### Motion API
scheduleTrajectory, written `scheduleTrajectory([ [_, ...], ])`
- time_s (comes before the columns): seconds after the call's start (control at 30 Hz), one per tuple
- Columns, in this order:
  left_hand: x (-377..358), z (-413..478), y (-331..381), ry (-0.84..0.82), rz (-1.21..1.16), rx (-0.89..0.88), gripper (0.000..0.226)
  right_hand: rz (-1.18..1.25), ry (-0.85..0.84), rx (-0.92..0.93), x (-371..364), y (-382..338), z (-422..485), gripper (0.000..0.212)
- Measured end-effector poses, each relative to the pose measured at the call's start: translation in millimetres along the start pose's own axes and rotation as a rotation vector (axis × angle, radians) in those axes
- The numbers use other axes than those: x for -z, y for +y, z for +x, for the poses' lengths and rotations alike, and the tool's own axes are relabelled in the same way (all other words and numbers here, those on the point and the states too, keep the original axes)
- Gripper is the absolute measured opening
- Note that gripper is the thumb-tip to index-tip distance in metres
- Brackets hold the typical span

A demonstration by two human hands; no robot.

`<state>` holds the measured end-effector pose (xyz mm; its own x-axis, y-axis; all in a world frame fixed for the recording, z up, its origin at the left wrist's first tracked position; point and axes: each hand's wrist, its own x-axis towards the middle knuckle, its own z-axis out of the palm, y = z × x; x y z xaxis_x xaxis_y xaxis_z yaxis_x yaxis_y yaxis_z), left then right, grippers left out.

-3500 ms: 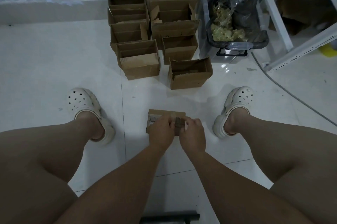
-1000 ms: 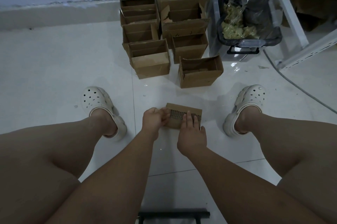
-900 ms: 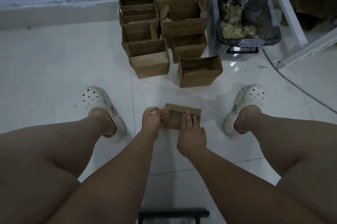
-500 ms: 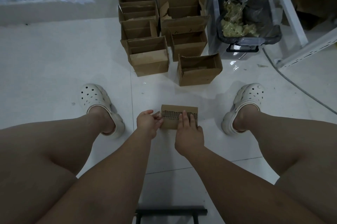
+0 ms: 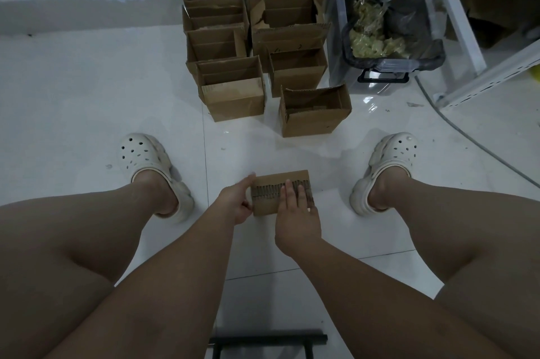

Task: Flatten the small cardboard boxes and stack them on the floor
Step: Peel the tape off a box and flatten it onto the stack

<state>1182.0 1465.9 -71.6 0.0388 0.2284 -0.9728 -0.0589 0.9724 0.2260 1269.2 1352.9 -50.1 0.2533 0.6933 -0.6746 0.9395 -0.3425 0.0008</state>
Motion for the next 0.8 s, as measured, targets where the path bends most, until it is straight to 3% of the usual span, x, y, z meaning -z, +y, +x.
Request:
scheduleTrajectory([
  [0.17, 5, 0, -4, -0.023, 0.146, -0.113, 0.036, 0.016, -0.006, -0.007, 2, 0, 2, 0.076],
  [0.27, 8, -2, -12, 0.01, 0.255, -0.162, 0.011, 0.028, -0.005, -0.014, 3, -1, 4, 0.076],
  [0.33, 11, 1, -16, 0.052, 0.281, -0.195, 0.015, 0.03, -0.016, -0.02, 3, -2, 5, 0.077],
  [0.47, 14, 7, -17, 0.012, 0.122, -0.166, 0.012, 0.041, 0.004, -0.027, 0, 0, 5, 0.076],
  [0.8, 7, 7, -19, 0.011, -0.01, -0.153, 0.025, 0.102, 0.035, -0.035, -2, 2, 10, 0.08],
])
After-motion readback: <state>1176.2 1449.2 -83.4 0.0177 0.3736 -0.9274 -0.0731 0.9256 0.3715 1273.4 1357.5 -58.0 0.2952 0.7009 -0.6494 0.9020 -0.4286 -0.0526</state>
